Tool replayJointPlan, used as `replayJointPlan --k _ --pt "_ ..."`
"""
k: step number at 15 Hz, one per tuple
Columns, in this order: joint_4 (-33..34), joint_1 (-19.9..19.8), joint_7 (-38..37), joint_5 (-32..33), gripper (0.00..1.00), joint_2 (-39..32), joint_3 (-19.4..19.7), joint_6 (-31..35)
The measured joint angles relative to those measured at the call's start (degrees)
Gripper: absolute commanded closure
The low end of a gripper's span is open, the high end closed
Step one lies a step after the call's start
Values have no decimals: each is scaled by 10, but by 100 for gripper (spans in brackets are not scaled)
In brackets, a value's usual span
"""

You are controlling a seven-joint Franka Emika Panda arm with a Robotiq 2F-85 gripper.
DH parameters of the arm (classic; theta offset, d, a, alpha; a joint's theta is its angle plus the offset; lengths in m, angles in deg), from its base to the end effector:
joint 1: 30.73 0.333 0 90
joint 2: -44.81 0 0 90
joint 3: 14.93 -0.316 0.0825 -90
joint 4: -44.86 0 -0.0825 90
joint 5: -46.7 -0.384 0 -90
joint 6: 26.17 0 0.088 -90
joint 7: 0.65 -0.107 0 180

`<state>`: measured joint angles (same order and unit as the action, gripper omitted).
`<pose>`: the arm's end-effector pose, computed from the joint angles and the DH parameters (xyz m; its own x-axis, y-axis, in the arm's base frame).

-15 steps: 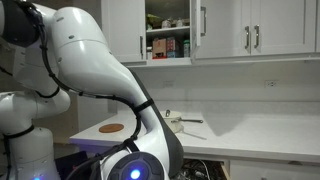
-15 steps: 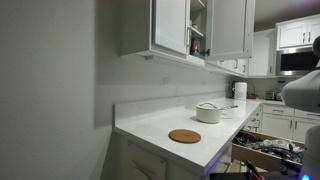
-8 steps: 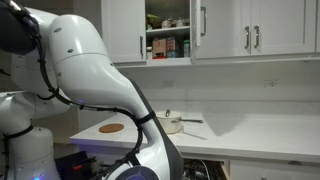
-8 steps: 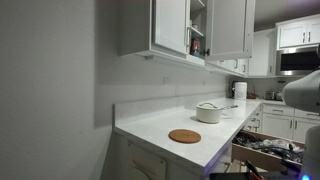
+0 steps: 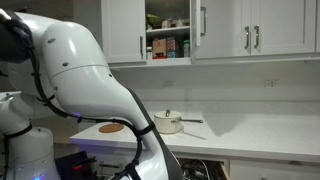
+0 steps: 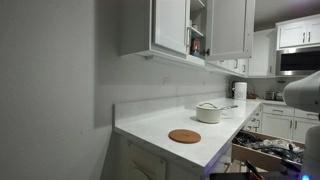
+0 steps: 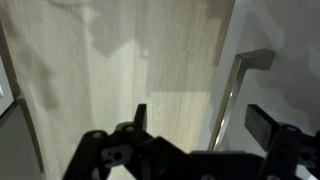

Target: Close the drawer

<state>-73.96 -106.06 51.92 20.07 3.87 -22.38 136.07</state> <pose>0.1957 -0.5334 0.0823 0.7169 -0.6762 0.1697 -0.6569 -0.7367 -0.1604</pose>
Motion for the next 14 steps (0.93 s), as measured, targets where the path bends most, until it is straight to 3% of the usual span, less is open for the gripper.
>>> replayJointPlan --k 9,14 --pt "3 -26 -2 31 97 -14 -37 26" --pt "4 -75 -2 30 100 -25 -93 39"
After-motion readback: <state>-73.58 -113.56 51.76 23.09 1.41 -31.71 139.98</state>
